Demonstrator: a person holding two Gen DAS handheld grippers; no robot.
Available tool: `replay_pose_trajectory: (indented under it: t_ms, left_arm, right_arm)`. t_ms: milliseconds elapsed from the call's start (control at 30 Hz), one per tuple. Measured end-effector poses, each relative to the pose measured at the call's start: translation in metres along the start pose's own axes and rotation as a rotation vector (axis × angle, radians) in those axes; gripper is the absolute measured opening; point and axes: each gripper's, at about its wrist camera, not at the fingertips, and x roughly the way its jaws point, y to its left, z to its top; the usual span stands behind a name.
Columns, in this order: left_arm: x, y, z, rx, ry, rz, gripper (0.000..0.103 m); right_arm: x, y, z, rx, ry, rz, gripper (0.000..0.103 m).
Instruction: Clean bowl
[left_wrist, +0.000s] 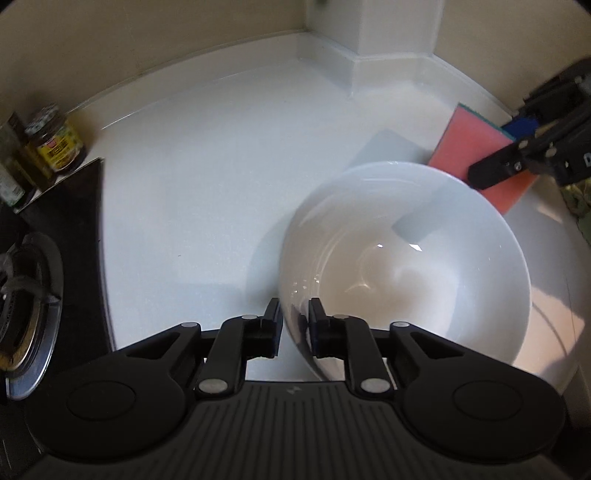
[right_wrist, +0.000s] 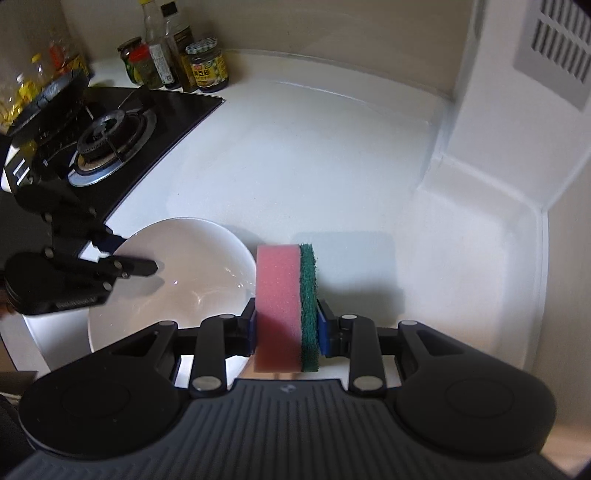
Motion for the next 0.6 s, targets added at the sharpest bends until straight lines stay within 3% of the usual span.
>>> replay_pose_trajectory:
  t_ms: [267,333,400,467,600]
  left_arm:
    - [0.021,0.010,0.018,0.334,-0.031,-0.110,0.017]
    - [0.026,0.017,0.022,0.351,-0.024,-0.127,0.018]
    - [0.025,0.021,0.022,0.278,-0.009,-0.109,0.020]
    - [0.022,0.030,0.019,0.130,0.006,-0.058,0.027]
    - [0.016,0.042,0.001,-0.074,-0.003,-0.010,0.027]
  right_arm:
    - [0.005,0.005,0.012,-0.107,0.025,-0.039,0.027]
    - [0.008,0.003,0.017,-0.113,0.026,-0.042,0.027]
    - [0.008,0.001,0.018,-0.094,0.021,-0.032,0.026]
    - [0.008,-0.001,0.017,-0.072,0.013,-0.020,0.026]
    - [0.003,-0.008,0.007,0.038,-0.014,0.022,0.026]
